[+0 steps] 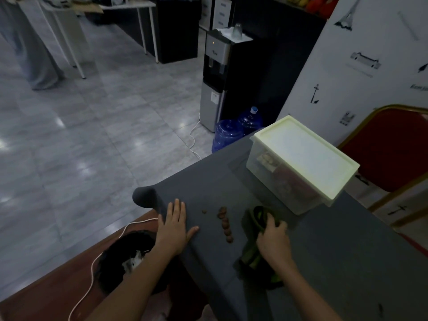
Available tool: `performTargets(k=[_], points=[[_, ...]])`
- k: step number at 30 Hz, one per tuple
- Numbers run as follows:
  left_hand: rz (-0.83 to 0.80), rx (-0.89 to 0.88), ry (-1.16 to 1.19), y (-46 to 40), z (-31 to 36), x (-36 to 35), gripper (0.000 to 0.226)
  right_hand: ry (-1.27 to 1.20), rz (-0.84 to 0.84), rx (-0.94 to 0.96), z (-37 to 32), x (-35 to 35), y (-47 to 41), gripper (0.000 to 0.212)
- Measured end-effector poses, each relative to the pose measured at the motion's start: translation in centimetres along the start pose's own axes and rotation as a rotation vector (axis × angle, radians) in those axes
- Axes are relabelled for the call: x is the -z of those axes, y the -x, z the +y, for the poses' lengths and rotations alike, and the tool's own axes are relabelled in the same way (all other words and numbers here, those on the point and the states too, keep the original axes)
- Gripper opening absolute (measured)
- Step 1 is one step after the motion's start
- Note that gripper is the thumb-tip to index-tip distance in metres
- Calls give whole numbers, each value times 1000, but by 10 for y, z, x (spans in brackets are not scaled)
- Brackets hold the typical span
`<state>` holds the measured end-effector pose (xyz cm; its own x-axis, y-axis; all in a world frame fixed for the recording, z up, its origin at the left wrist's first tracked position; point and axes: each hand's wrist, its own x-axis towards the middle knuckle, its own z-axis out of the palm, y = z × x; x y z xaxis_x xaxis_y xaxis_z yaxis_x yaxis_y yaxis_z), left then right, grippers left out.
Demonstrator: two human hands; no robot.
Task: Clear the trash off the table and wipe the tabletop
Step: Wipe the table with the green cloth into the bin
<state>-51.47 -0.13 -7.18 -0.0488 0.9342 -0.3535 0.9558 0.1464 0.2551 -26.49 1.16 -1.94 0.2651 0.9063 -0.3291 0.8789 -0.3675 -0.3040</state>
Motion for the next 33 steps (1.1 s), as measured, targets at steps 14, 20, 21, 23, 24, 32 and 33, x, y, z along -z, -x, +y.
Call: performTargets(k=[14, 20, 21, 23, 24, 32, 33], points=[[-40, -96, -65, -2, -21, 5, 69, -289, -67, 172, -139, -24, -25, 56], [-66, -89, -65, -2, -21, 6, 69, -164, -36, 253, -86, 48, -28, 50], [-67, -88, -61, -1, -20, 7, 69, -106, -12, 279, -73, 57, -25, 50], [-69, -88, -54, -1, -19, 7, 69, 59, 45, 291, -51, 65, -23, 52], [-68, -89, -48, -1, -19, 6, 69, 146, 67, 272, -40, 62, -24, 55], [28, -74, 4, 5, -21, -6, 73, 385, -68, 272, 4, -37, 9, 81], [60, -77, 32, 9, -22, -10, 80, 371, -68, 235, -4, -35, 9, 79]])
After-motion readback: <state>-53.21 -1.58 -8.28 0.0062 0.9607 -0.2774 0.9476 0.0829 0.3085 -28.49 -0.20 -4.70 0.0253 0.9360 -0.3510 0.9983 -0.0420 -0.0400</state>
